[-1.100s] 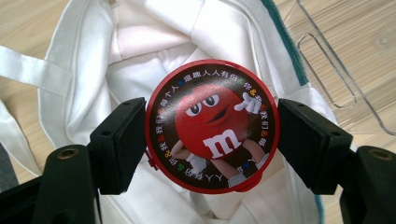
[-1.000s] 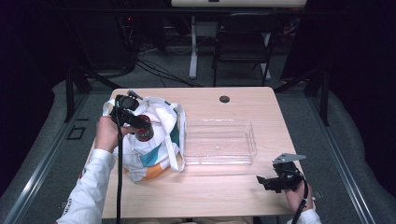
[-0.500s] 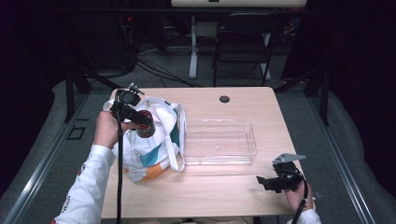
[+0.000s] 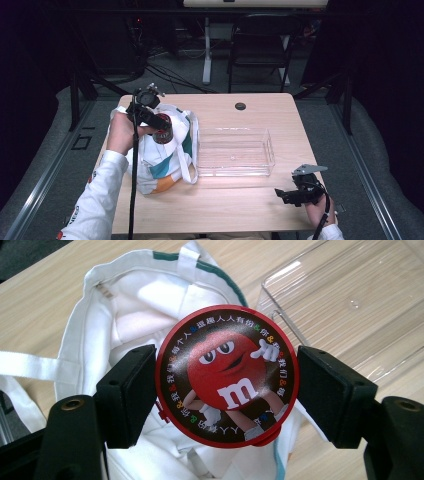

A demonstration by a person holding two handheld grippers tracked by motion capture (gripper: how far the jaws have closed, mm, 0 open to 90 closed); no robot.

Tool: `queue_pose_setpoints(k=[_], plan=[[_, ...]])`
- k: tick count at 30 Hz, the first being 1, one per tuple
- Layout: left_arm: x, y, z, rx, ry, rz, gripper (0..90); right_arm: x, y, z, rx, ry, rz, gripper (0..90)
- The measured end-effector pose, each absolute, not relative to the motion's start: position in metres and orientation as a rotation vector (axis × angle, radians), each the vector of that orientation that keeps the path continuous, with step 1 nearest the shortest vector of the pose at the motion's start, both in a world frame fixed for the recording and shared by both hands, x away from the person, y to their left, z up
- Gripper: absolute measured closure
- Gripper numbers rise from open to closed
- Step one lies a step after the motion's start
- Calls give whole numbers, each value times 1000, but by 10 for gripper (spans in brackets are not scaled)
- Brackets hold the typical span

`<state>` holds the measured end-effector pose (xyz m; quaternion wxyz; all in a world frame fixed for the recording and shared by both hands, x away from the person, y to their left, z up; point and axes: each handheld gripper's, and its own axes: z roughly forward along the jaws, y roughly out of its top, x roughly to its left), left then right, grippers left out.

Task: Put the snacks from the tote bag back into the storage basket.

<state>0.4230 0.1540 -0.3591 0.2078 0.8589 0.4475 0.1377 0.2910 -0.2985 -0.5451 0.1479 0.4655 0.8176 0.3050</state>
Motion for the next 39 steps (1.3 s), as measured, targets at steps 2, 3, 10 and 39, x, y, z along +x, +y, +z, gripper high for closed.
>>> queue_pose_setpoints(k=[2,3,10,39], plan=[[423,148,-358,2400,1231,381,272,291,-298,-545,1335,2351,877,147],[424,145,-357,2404,1225,381,272,291,-298,-545,1337,2349,878,147],[424,123,-354,2426,1177,376,272,291,-300,-545,1335,2349,881,147],[417,51,-363,2502,960,296,272,290,-300,-545,1337,2351,888,147]])
